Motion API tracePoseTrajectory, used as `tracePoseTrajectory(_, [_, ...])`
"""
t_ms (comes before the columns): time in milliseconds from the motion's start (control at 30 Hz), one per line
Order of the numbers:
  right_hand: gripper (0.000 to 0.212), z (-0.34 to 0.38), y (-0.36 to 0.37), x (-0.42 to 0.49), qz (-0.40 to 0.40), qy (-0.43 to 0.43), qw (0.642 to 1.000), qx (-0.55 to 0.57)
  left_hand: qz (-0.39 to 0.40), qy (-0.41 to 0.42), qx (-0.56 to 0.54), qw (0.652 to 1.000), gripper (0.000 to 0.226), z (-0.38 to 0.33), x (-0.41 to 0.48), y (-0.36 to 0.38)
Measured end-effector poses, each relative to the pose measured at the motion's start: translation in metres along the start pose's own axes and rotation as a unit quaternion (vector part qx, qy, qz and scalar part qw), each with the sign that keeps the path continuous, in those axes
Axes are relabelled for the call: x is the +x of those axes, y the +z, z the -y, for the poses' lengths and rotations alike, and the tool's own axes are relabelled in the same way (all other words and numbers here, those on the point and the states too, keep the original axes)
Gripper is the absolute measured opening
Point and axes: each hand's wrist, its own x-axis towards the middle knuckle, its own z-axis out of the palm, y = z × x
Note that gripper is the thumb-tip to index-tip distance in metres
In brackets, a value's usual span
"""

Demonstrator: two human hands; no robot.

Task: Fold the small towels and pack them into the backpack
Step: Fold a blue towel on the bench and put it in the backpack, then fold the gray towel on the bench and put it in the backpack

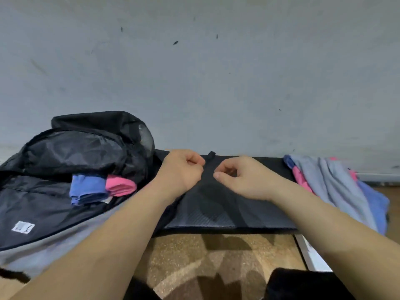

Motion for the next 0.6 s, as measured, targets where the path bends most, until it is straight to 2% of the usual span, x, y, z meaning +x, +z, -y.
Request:
tracePoseTrajectory(200, [0.021,-0.113,-0.034,-0.050,-0.099,0.141,0.985,0.017,0.096,0.073,0.066,0.991,0.024,-0.028,0.004,0.101])
tracePoseTrajectory(367, [0.019,-0.192,-0.069,-0.080,-0.259,0.270,0.927,0.019,0.089,0.105,0.087,0.987,0.024,-0.040,0.006,0.151])
tracePoseTrajectory(400, [0.026,-0.204,-0.074,-0.082,-0.275,0.295,0.915,0.015,0.090,0.104,0.092,0.986,0.022,-0.039,0.007,0.158])
tracePoseTrajectory(467, [0.043,-0.227,-0.074,-0.085,-0.261,0.340,0.903,0.005,0.095,0.101,0.104,0.985,0.020,-0.036,0.008,0.167])
tracePoseTrajectory(533, [0.041,-0.245,-0.068,-0.084,-0.246,0.356,0.901,0.015,0.100,0.102,0.115,0.983,0.019,-0.031,0.008,0.172])
tracePoseTrajectory(600, [0.033,-0.255,-0.066,-0.084,-0.265,0.368,0.890,0.044,0.104,0.107,0.118,0.982,0.018,-0.027,0.009,0.175])
